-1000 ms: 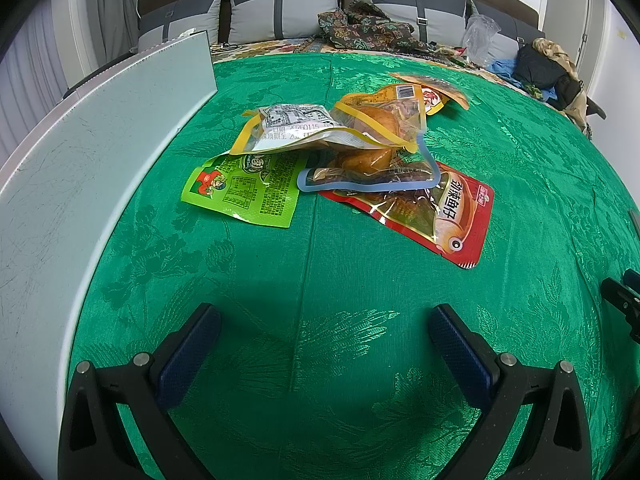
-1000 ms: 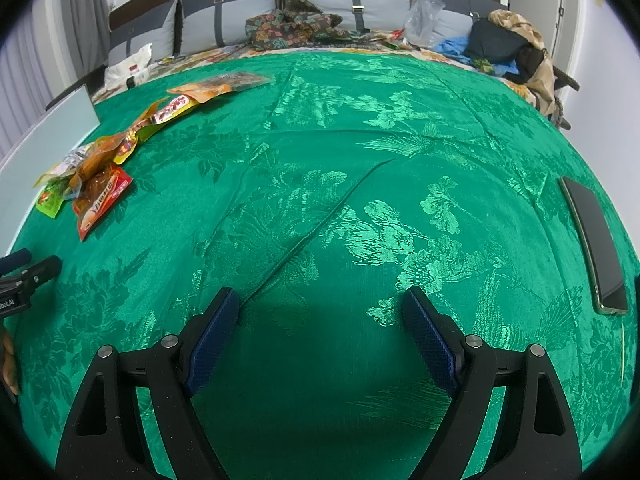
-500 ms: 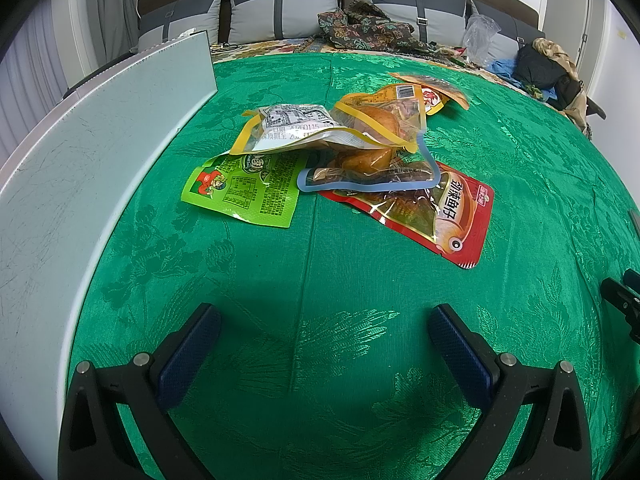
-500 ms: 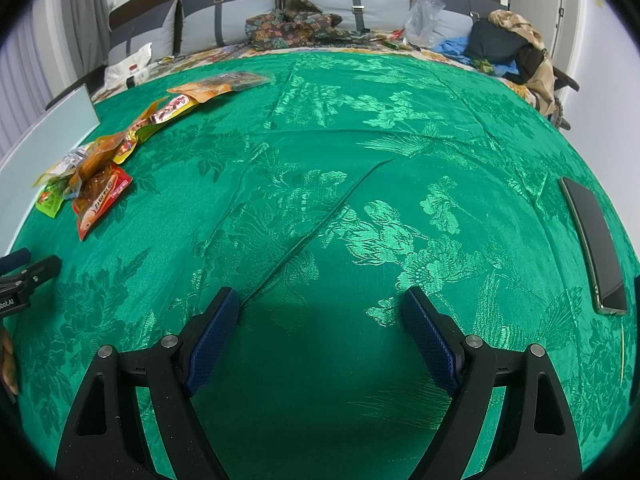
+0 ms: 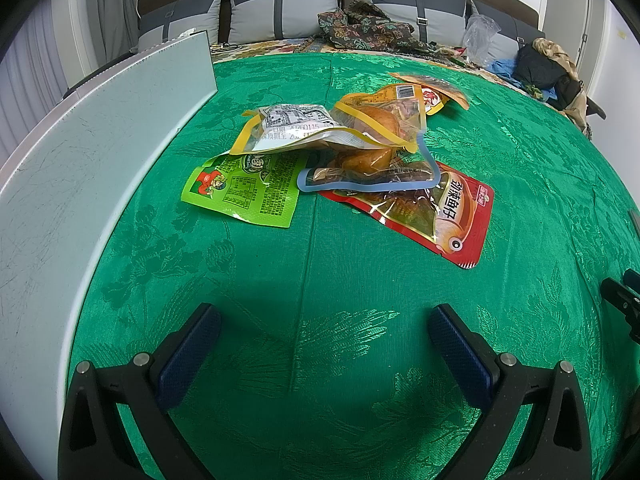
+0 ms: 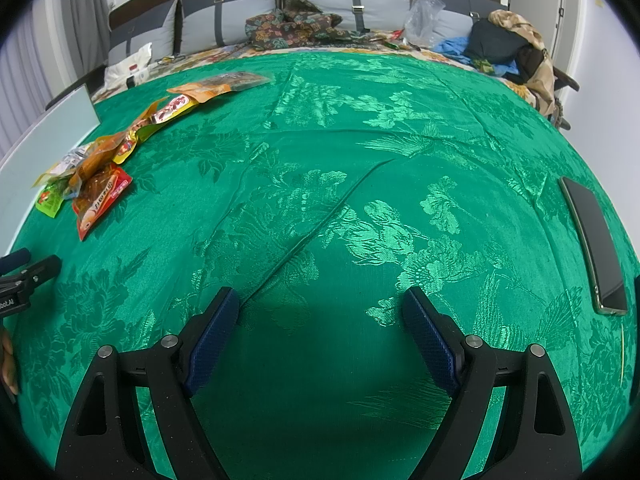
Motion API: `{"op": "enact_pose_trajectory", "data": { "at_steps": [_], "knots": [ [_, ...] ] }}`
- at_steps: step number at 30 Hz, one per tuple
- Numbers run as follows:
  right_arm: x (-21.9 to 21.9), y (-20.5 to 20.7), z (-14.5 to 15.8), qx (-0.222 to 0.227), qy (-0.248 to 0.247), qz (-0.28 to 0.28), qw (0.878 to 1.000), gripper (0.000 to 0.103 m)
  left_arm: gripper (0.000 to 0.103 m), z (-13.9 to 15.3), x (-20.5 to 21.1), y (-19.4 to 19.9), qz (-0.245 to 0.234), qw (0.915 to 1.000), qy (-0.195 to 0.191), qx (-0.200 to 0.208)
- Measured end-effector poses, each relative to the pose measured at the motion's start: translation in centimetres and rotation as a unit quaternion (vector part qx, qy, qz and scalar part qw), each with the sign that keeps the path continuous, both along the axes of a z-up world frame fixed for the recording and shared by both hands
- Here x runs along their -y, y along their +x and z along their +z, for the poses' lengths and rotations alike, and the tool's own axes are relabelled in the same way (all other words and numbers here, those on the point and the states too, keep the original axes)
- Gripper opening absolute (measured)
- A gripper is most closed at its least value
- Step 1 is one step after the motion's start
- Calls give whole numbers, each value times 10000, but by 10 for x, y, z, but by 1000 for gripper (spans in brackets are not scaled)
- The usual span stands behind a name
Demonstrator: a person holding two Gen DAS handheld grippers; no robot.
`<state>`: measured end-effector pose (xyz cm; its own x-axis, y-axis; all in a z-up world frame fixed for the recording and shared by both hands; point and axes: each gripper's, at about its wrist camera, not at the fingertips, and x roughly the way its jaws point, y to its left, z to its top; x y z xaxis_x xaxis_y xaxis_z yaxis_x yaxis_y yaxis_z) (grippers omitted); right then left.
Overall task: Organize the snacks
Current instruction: 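Lower the left tool onto the yellow-bordered peanut bag and close it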
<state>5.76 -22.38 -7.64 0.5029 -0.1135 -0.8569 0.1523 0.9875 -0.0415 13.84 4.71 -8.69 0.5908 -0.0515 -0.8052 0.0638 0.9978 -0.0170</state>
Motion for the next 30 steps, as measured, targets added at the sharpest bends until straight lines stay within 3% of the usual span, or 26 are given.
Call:
{"op": "enact_pose_trajectory", "data": {
  "at_steps": [4, 8, 11, 14, 16, 20, 23, 24, 25, 26, 28, 30],
  "knots": [
    [0, 0, 0, 1, 3, 0, 10000, 87, 102, 4, -6, 3, -211, 9987, -108, -447],
    [1, 0, 0, 3, 0, 31, 10000, 87, 102, 41, -38, 2, -91, 9955, -897, -284],
    [1, 0, -1, 3, 1, 31, 10000, 87, 102, 71, -54, 30, -40, 9930, -1162, -191],
    [1, 0, -1, 3, 1, 30, 10000, 87, 102, 86, -52, 76, -24, 9922, -1177, -420],
    [1, 0, -1, 4, 1, 30, 10000, 87, 102, 85, -44, 108, -65, 9912, -1144, -663],
    [1, 0, -1, 4, 2, 30, 10000, 87, 102, 60, -26, 164, 202, 9904, -656, -1202],
    [1, 0, -1, 4, 2, 30, 10000, 87, 103, 25, -18, 186, 310, 9783, -656, -1941],
    [1, 0, -1, 4, 3, 30, 10000, 87, 102, 23, -21, 187, 376, 9773, -898, -1880],
    [1, 0, -1, 5, 4, 30, 10000, 87, 90, 24, -25, 188, 484, 9760, -1071, -1835],
    [1, 0, -1, 5, 5, 30, 10000, 87, 67, 28, -29, 187, 658, 9758, -1165, -1728],
    [1, 0, -2, 7, 11, 28, 10000, 87, 59, 30, -30, 185, 601, 9736, -1375, -1720],
    [1, 1, -1, 7, 11, 28, 10000, 87, 53, 32, -21, 177, 319, 9762, -1345, -1670]
  ]
}}
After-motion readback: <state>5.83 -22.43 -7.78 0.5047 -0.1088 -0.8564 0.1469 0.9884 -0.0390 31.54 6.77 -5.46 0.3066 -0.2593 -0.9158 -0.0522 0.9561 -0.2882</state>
